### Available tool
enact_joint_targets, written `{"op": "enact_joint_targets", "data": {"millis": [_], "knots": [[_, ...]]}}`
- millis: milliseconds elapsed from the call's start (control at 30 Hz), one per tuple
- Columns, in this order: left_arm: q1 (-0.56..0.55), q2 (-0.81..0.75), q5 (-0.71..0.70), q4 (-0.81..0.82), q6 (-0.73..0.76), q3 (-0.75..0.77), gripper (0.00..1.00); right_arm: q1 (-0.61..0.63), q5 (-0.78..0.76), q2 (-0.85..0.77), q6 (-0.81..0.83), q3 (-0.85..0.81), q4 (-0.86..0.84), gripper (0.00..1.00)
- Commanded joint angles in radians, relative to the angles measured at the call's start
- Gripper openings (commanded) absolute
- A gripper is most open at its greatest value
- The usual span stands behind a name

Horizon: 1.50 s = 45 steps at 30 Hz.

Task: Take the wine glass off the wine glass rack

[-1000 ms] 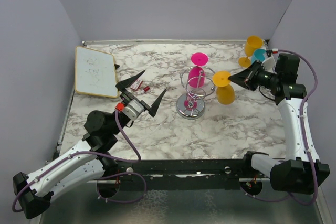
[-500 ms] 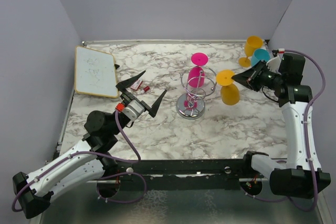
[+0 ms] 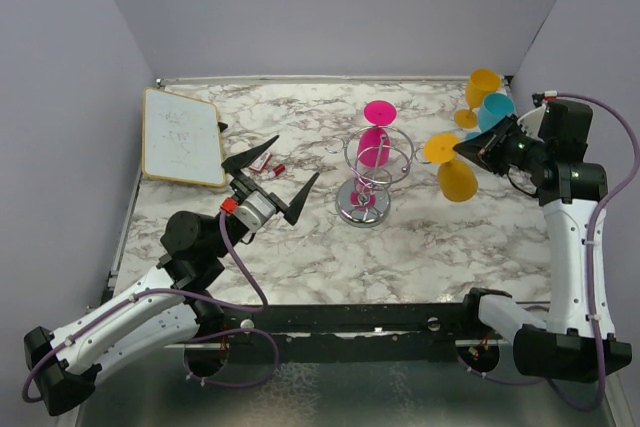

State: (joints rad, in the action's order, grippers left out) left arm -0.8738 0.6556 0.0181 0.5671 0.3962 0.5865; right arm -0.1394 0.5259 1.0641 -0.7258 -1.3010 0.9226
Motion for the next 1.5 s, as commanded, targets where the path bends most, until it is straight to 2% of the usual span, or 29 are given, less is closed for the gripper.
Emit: {"op": "enact_joint_targets", "data": {"millis": [0,167,300,433,533,633,767,867,967,1167,1333,1467], "knots": [[-0.009,-0.003,0.021,0.02,0.003,-0.01,0.99,-0.003,-0.119,-0.031,0.099,-0.076,0.025,0.01],[-0.011,0.003,0.023,0.019,0.001,-0.008,0.99,0.016,-0.318,-0.019,0.197,-0.171,0.062,0.01],[-0.012,0.005,0.023,0.019,0.001,-0.01,0.99,0.072,-0.385,-0.022,0.355,-0.214,-0.006,0.01],[-0.013,0.012,0.025,0.019,-0.005,-0.008,0.99,0.093,-0.348,0.009,0.514,-0.28,-0.058,0.01],[-0.014,0.027,0.026,0.02,-0.012,-0.008,0.99,0.093,-0.167,0.036,0.6,-0.313,-0.121,0.01],[-0.014,0.046,0.026,0.02,-0.023,-0.004,0.99,0.093,-0.036,-0.033,0.645,-0.224,-0.369,0.01],[-0.013,0.071,-0.011,0.02,-0.075,0.015,0.99,0.093,0.152,-0.181,0.752,0.03,-0.899,0.01],[-0.014,0.096,-0.054,0.01,-0.17,0.051,0.99,0.093,0.318,-0.195,0.821,0.167,-1.234,0.01],[-0.013,0.119,-0.081,-0.069,-0.317,0.123,0.99,0.093,0.482,-0.126,0.898,0.164,-1.352,0.01],[-0.013,0.18,-0.107,-0.331,-0.736,0.3,0.99,0.093,0.705,-0.068,1.044,0.273,-1.713,0.01],[-0.013,0.252,-0.046,-0.533,-1.058,0.493,0.99,0.1,0.806,-0.077,1.23,0.356,-1.811,0.01],[-0.012,0.3,-0.046,-0.583,-1.293,0.558,0.96,0.155,0.829,-0.09,1.299,0.414,-1.83,0.01]]}}
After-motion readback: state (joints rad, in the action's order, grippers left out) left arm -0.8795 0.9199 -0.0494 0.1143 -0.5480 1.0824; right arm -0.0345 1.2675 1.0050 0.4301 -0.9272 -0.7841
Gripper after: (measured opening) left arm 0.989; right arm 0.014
